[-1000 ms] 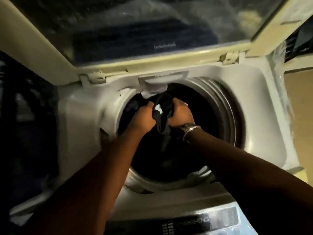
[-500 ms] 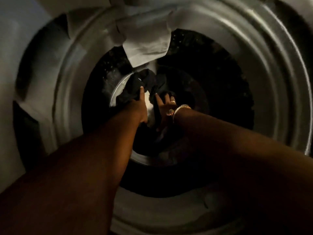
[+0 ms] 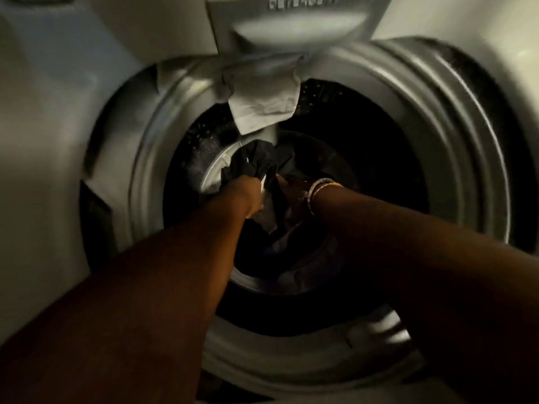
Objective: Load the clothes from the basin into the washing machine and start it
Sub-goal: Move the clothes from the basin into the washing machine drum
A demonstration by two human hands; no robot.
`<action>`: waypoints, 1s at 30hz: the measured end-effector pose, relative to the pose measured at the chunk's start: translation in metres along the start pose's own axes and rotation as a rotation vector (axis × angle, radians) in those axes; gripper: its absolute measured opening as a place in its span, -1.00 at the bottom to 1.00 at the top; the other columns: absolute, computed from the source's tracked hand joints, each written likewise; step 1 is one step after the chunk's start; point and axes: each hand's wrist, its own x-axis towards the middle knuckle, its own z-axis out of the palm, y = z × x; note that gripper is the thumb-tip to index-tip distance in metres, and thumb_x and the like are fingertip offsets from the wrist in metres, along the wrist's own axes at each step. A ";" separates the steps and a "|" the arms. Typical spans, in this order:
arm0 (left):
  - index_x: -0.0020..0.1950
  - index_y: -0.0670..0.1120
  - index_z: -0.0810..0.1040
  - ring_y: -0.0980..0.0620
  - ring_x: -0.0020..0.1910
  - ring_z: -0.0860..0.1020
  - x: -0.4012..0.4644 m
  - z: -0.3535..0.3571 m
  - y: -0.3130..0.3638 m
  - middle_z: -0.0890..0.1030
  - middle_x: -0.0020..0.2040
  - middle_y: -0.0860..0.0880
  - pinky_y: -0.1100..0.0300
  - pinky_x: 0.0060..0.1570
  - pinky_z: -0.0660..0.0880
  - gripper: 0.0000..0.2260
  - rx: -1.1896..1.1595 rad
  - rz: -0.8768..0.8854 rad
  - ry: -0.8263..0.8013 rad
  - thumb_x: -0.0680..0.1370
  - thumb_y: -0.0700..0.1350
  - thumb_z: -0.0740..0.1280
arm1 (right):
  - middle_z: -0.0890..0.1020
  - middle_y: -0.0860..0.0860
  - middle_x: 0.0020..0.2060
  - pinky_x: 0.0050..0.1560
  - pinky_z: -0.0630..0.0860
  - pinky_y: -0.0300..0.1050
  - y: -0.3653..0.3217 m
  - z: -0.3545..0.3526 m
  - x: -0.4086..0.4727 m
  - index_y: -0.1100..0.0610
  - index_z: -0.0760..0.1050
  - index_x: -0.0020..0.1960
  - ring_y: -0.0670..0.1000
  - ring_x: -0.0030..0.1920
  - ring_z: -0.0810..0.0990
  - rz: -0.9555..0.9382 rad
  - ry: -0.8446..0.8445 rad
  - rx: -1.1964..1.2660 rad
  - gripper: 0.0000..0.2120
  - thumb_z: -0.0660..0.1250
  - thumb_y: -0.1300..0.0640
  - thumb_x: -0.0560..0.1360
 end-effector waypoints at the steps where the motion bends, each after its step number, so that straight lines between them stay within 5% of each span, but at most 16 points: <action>1: 0.44 -0.20 0.44 -0.28 0.34 0.50 -0.004 -0.009 0.001 0.54 0.35 -0.28 -0.05 0.36 0.42 -0.51 -0.007 0.014 0.014 0.57 -0.05 0.43 | 0.24 0.27 0.55 0.52 0.23 0.15 -0.001 -0.013 -0.014 0.06 0.06 0.63 0.28 0.52 0.28 0.003 0.021 0.000 -0.30 0.21 -0.19 0.61; 4: 0.40 -0.15 0.49 -0.25 0.32 0.52 -0.031 -0.042 0.005 0.57 0.31 -0.24 -0.01 0.28 0.47 -0.54 -0.026 0.069 0.103 0.56 0.00 0.44 | 0.43 0.27 0.43 0.38 0.37 0.02 -0.008 -0.052 -0.067 0.03 0.13 0.61 0.25 0.41 0.45 -0.028 0.122 -0.021 -0.22 0.44 -0.07 0.52; 8: 0.47 -0.07 0.42 -0.23 0.30 0.54 -0.064 -0.068 0.012 0.57 0.32 -0.22 -0.01 0.27 0.49 -0.44 -0.025 0.128 0.167 0.53 0.05 0.46 | 0.57 0.18 0.31 0.17 0.49 -0.08 -0.008 -0.081 -0.126 0.06 0.32 0.48 0.21 0.29 0.56 -0.059 0.237 -0.102 -0.35 0.45 -0.11 0.49; 13: 0.65 -0.02 0.04 -0.26 0.39 0.47 -0.109 -0.095 0.047 0.47 0.44 -0.24 -0.10 0.35 0.45 -0.10 -0.052 0.151 0.286 0.48 0.13 0.48 | 0.41 0.19 0.46 0.38 0.39 -0.01 0.011 -0.114 -0.206 0.07 0.18 0.59 0.25 0.42 0.43 -0.136 0.455 -0.138 -0.15 0.46 -0.22 0.45; 20: 0.67 -0.05 -0.17 -0.24 0.55 0.27 -0.174 -0.091 0.117 0.23 0.60 -0.20 -0.15 0.50 0.29 0.13 -0.259 0.243 0.553 0.39 0.23 0.53 | 0.33 0.25 0.49 0.47 0.20 -0.11 0.058 -0.102 -0.307 0.20 0.16 0.59 0.24 0.48 0.34 -0.324 0.714 -0.117 -0.09 0.47 -0.20 0.44; 23: 0.66 -0.12 -0.06 -0.09 0.50 0.34 -0.210 -0.079 0.166 0.35 0.52 -0.16 -0.02 0.53 0.26 0.08 -0.425 0.292 0.716 0.40 0.22 0.54 | 0.35 0.25 0.47 0.47 0.29 -0.01 0.091 -0.067 -0.372 0.20 0.20 0.58 0.27 0.44 0.37 -0.398 0.911 -0.080 -0.09 0.40 -0.28 0.43; 26: 0.63 0.07 0.12 -0.04 0.48 0.38 -0.246 -0.064 0.237 0.39 0.51 -0.07 -0.08 0.51 0.31 -0.06 -0.585 0.330 0.894 0.39 0.34 0.47 | 0.38 0.21 0.44 0.38 0.37 0.07 0.150 -0.014 -0.446 0.17 0.21 0.57 0.25 0.39 0.41 -0.299 1.083 -0.051 -0.10 0.28 -0.40 0.47; 30: 0.54 0.11 0.26 -0.08 0.38 0.44 -0.291 -0.030 0.368 0.47 0.38 -0.11 -0.08 0.39 0.40 -0.38 -0.506 0.638 1.028 0.53 0.09 0.41 | 0.32 0.20 0.51 0.38 0.38 0.20 0.255 0.098 -0.534 0.12 0.15 0.61 0.25 0.45 0.36 -0.051 1.104 0.057 -0.05 0.20 -0.49 0.45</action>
